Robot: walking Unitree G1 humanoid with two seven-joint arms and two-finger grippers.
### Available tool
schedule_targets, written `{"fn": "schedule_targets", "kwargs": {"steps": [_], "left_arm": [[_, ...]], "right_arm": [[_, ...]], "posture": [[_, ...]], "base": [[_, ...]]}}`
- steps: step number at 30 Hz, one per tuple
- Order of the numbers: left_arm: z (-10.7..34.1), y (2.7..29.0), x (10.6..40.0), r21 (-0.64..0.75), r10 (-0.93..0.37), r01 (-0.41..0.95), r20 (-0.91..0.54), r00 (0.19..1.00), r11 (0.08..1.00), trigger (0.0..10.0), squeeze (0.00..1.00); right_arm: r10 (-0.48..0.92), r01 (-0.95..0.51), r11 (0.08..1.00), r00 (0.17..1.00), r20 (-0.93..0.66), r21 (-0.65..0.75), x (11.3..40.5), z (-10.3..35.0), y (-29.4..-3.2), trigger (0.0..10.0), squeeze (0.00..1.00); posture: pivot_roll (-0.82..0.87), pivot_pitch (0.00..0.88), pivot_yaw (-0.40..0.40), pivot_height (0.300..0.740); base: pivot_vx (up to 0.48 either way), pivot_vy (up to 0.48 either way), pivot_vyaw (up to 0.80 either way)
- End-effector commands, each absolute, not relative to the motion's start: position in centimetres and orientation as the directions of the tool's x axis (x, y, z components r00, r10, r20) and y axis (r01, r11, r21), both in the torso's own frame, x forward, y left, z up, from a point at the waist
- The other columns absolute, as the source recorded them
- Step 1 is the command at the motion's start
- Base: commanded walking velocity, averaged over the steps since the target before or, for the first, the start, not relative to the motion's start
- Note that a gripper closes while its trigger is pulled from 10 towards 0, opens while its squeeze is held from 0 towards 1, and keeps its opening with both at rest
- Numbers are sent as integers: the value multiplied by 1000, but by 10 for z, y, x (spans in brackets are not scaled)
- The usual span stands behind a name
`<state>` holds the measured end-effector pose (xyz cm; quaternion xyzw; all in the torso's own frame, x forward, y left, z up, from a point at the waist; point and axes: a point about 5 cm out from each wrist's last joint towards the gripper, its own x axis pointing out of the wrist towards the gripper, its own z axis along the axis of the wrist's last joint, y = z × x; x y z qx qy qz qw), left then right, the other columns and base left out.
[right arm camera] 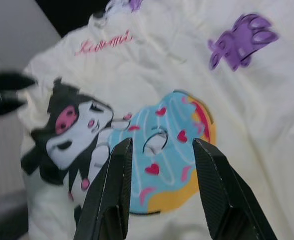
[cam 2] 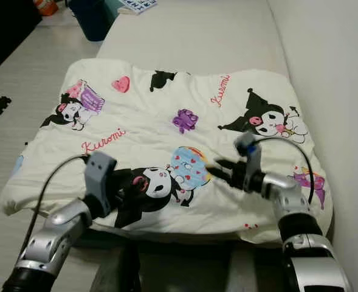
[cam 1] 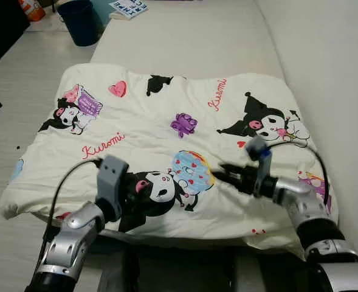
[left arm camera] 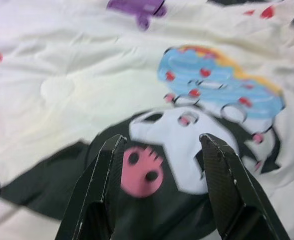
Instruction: Clean up the room
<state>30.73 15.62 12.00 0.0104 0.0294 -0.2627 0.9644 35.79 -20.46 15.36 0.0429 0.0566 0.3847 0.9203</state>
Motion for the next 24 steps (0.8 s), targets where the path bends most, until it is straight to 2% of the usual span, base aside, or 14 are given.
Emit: {"fn": "schedule_targets", "kwargs": {"steps": [1, 2, 5, 6, 7, 10, 11, 12, 14, 17, 20, 22, 23, 24], "left_arm": [[106, 165, 315, 76, -438, 448, -115, 891, 891, 10000, 0], [97, 169, 317, 160, -404, 431, -176, 898, 888, 10000, 0], [87, 172, 317, 222, -380, 431, -236, 894, 875, 10000, 0], [59, 182, 311, 332, -318, 457, -397, 861, 825, 10000, 0], [59, 182, 311, 332, -318, 457, -397, 861, 825, 10000, 0], [22, 200, 293, 424, -215, 510, -572, 792, 748, 10000, 0], [22, 200, 293, 424, -215, 510, -572, 792, 748, 10000, 0], [6, 207, 280, 418, -198, 557, -644, 739, 718, 10000, 0], [6, 207, 280, 418, -198, 557, -644, 739, 718, 10000, 0], [-12, 213, 262, 374, -209, 610, -709, 673, 698, 10000, 0], [-12, 212, 259, 347, -239, 614, -701, 672, 709, 10000, 0], [3, 201, 265, 305, -330, 588, -598, 731, 749, 10000, 0], [24, 188, 273, 233, -401, 547, -466, 789, 804, 10000, 0], [24, 188, 273, 233, -401, 547, -466, 789, 804, 10000, 0]], "right_arm": [[677, -666, 710, 735, 40, 227, 362, 157, -197, 10000, 0], [635, -623, 746, 772, 32, 237, 365, 153, -196, 10000, 0], [590, -575, 786, 807, 4, 228, 367, 149, -196, 10000, 0], [478, -462, 874, 874, -87, 152, 368, 134, -198, 10000, 0], [478, -462, 874, 874, -87, 152, 368, 134, -198, 10000, 0], [391, -379, 919, 913, -119, 108, 365, 122, -195, 10000, 0], [391, -379, 919, 913, -119, 108, 365, 122, -195, 10000, 0], [374, -362, 924, 922, -99, 124, 363, 121, -192, 10000, 0], [374, -362, 924, 922, -99, 124, 363, 121, -192, 10000, 0], [351, -339, 928, 934, -61, 154, 362, 123, -190, 10000, 0], [332, -322, 933, 942, -38, 163, 362, 126, -192, 10000, 0], [271, -267, 949, 963, -1, 170, 363, 129, -197, 10000, 0], [232, -232, 954, 972, 22, 189, 362, 130, -198, 10000, 0], [232, -232, 954, 972, 22, 189, 362, 130, -198, 10000, 0]], "posture": [[100, 255, 22, 559], [100, 255, 22, 559], [95, 260, 19, 559], [90, 264, 18, 559], [90, 264, 18, 559], [74, 273, 19, 559], [74, 273, 19, 559], [68, 274, 22, 559], [68, 274, 22, 559], [60, 269, 28, 559], [60, 266, 29, 559], [64, 256, 28, 559], [64, 241, 27, 559], [64, 241, 27, 559]], "base": [[0, 0, 0], [0, 0, 0], [0, 0, 0], [0, 0, 0], [0, 0, 0], [0, 0, 0], [0, 0, 0], [0, 0, 0], [0, 0, 0], [0, 0, 0], [0, 0, 0], [0, 0, 0], [0, 0, 0], [0, 0, 0]]}}
